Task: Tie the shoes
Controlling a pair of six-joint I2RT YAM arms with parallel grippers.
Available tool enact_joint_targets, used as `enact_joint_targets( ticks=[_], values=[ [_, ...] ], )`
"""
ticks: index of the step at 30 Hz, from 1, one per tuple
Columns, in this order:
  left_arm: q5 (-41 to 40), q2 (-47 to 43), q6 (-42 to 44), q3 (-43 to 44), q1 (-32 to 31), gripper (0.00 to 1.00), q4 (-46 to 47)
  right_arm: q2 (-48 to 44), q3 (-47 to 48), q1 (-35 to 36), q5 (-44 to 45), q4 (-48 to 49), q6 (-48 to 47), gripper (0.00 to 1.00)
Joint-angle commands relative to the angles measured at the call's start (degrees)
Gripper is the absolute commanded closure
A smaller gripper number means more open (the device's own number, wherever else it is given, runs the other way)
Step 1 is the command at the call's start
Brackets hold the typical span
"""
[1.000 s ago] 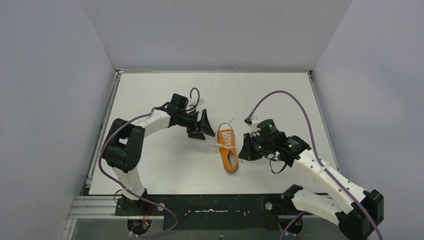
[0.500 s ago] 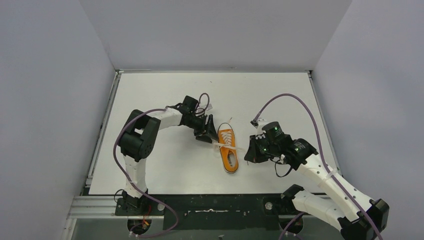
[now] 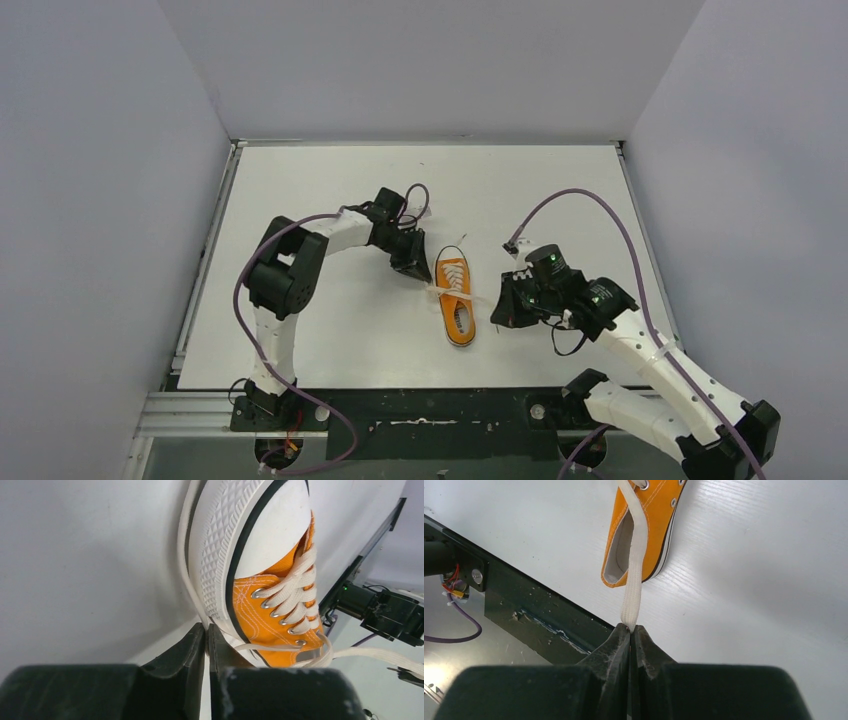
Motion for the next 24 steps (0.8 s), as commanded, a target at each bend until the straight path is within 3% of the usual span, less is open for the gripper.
enact_joint_targets(
  ticks=[1,7,14,19,24],
  values=[
    [-3.5,-1.7,4.0,2.6,-0.1,0.96,-2.4,-2.4,3.8,-0.2,1.4,-1.4,1.1,1.0],
    [-6.3,-10.0,2.0,-1.7,0.0,1.0,-2.3,-3.9,6.5,-0.3,4.2,-8.2,3.1,1.0],
    [-4.2,-19.7,-4.1,-7.5,0.6,1.0,-4.4,-1.4,12.2,-1.2,15.1,-16.6,12.2,1.0],
    [-8.5,-22.7,-4.6,-9.3,1.4,1.0,-10.7,4.0,14.5,-6.3,21.9,-11.4,10.1,1.0],
    [-8.0,-21.6,-5.6,-10.4,4.0,1.0,-11.6,13.4,16.4,-17.4,16.4,-5.0,5.7,1.0]
  ],
)
